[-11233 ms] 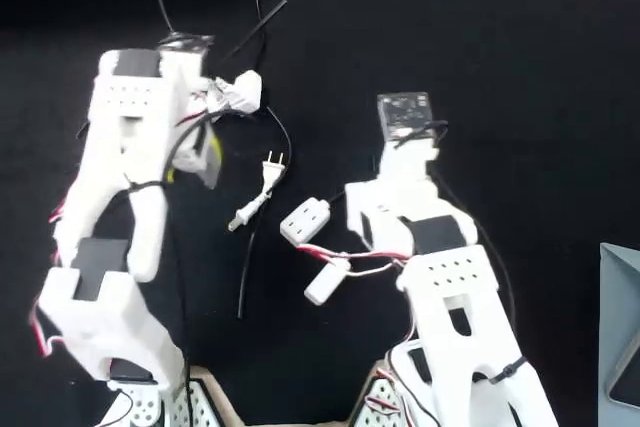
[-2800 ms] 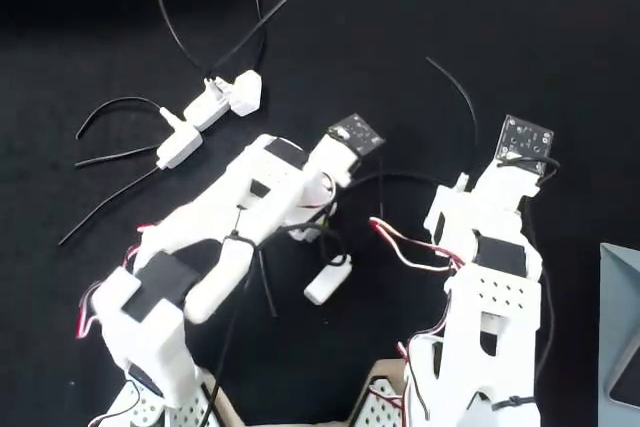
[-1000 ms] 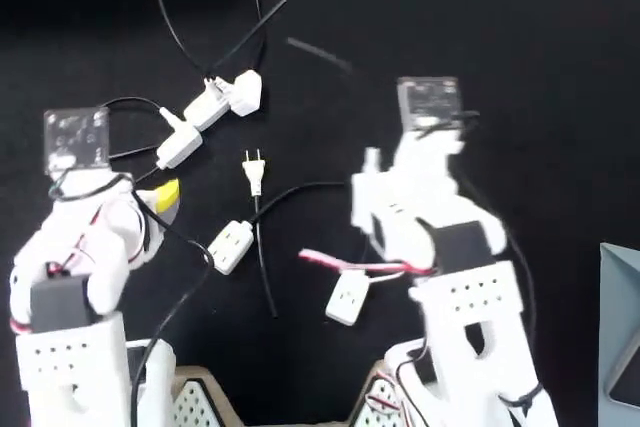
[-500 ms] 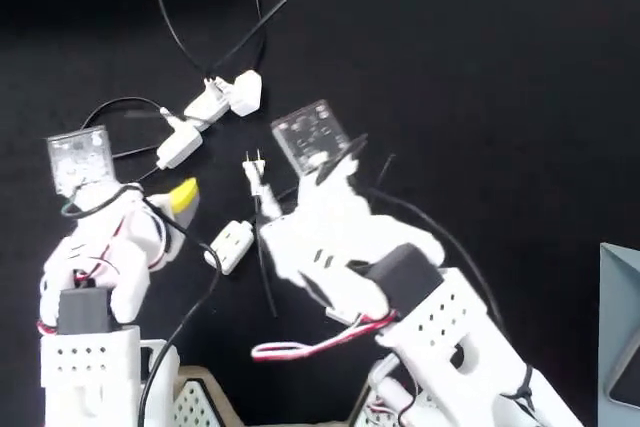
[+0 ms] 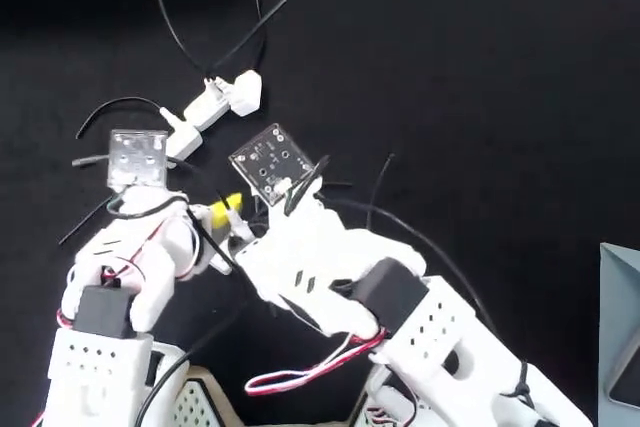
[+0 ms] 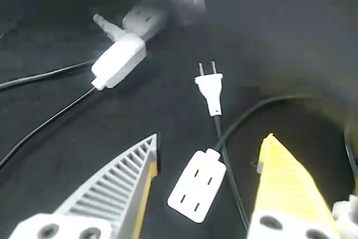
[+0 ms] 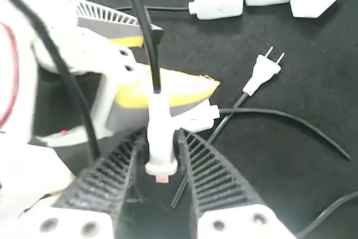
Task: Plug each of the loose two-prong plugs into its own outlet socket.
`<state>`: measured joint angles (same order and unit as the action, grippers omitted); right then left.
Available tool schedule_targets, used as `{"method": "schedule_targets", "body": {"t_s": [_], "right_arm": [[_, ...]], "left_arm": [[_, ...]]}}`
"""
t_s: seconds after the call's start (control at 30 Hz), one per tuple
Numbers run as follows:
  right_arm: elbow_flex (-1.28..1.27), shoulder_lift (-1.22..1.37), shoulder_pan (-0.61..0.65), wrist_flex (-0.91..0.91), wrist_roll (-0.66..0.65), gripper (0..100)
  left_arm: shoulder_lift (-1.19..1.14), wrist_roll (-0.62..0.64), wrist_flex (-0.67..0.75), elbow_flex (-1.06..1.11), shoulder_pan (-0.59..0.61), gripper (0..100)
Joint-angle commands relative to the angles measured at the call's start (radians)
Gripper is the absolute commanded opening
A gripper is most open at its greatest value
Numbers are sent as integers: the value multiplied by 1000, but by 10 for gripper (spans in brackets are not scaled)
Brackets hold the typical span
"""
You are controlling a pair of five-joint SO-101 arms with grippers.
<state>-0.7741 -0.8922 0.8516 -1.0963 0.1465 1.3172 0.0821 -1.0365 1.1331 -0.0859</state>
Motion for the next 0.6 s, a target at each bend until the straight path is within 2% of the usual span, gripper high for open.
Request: {"method": "schedule_targets", "body": {"t_s": [0.0,0.27,0.57], "right_arm": [[-13,-15,9,32,-9,11],[-56,-15,9,26,-9,11],[-91,-15,3,32,-9,11]], "left_arm": [[12,-12,5,-22,-27,289],[12,-12,-49,-113,-24,289],[12,-12,-86,-117,-59,289]]}}
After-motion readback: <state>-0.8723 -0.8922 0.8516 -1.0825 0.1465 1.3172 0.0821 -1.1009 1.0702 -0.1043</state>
